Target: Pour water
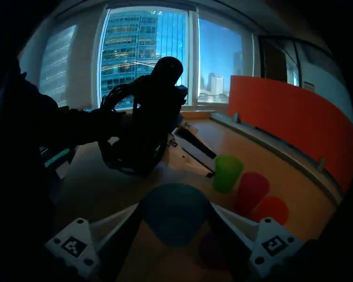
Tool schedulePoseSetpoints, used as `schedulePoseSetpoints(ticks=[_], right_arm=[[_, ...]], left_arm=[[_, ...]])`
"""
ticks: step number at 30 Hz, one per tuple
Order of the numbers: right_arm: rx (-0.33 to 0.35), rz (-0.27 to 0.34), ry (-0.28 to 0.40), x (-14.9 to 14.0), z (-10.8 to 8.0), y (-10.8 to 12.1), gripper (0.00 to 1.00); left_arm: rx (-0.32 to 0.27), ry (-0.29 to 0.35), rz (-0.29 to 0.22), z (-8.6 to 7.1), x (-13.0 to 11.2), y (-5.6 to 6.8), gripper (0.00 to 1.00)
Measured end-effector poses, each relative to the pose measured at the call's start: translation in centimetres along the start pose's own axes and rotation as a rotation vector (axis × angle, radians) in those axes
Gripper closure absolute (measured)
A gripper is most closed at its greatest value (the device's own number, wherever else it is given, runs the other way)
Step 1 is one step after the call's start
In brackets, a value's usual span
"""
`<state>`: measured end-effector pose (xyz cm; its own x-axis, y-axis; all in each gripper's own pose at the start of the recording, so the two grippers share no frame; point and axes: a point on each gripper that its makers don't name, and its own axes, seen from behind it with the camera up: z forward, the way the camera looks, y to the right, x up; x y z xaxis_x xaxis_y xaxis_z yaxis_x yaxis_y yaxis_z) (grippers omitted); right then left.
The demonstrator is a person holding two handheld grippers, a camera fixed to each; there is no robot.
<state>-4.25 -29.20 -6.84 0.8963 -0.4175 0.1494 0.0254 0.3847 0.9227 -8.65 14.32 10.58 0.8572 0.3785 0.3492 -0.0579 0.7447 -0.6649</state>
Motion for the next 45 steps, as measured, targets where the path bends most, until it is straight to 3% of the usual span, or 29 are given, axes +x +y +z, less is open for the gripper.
schedulePoseSetpoints(ticks=[17,26,45], right_arm=[[-0.095,0.058,0.140,4.7,-3.9,2.6,0.06],[-0.149,0.051,0.170,6.3,-5.6,4.5,0.06],[-0.190,0.044,0.203,7.6,-7.5,5.2,0.06]], left_arm=[[0.004,-0.035,0.008,1.9,0.2,-0.3,0.10],[-0.006,-0.037,0.005,2.9,1.0,-0.3,0.10],[0.018,-0.033,-0.011,4.1,1.5,-1.0,0.11]])
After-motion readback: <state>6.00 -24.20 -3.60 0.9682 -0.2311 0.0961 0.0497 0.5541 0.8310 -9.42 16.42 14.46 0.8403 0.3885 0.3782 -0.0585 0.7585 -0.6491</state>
